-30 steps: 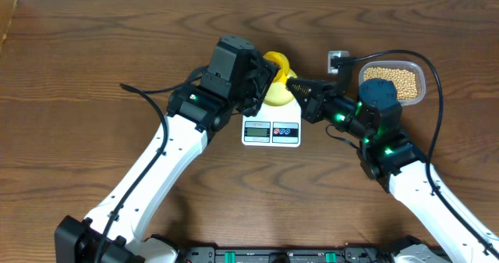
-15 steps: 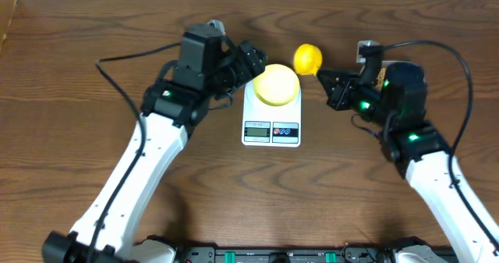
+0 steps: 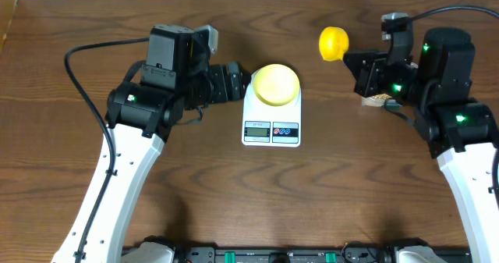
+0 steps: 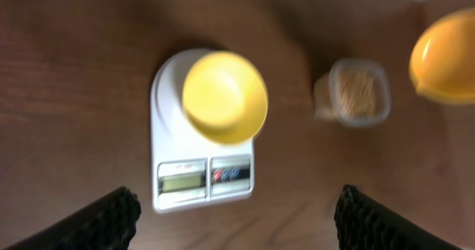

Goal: Scoop item into bowl and weigh 50g on scale

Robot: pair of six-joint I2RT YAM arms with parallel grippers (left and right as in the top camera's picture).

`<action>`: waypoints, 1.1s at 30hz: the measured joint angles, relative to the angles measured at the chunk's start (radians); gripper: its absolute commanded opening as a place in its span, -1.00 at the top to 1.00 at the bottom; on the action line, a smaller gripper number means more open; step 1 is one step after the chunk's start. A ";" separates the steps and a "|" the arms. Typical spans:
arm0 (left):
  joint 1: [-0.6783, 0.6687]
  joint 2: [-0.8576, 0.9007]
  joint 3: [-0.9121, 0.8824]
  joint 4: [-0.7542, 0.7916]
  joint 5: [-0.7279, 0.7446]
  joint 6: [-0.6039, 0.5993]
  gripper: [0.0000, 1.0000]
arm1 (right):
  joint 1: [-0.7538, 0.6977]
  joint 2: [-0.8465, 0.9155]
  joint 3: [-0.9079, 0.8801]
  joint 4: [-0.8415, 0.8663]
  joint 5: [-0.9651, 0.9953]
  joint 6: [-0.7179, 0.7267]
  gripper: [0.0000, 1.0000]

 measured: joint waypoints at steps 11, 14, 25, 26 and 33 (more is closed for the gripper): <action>-0.056 0.000 -0.079 -0.064 -0.043 0.071 -0.17 | -0.008 0.000 0.000 -0.060 0.009 -0.071 0.98; -0.106 0.000 -0.129 -0.052 -0.081 0.068 0.31 | -0.008 0.000 0.000 -0.060 0.012 -0.074 0.98; -0.296 0.000 -0.269 0.077 -0.232 0.008 0.85 | -0.008 0.000 0.000 -0.068 0.023 -0.077 0.98; -0.311 0.000 -0.279 0.095 -0.250 0.005 0.85 | -0.008 0.000 0.000 -0.068 0.023 -0.077 0.98; -0.365 0.025 -0.340 0.232 -0.333 0.002 0.85 | -0.008 0.000 0.000 -0.071 0.023 -0.077 0.98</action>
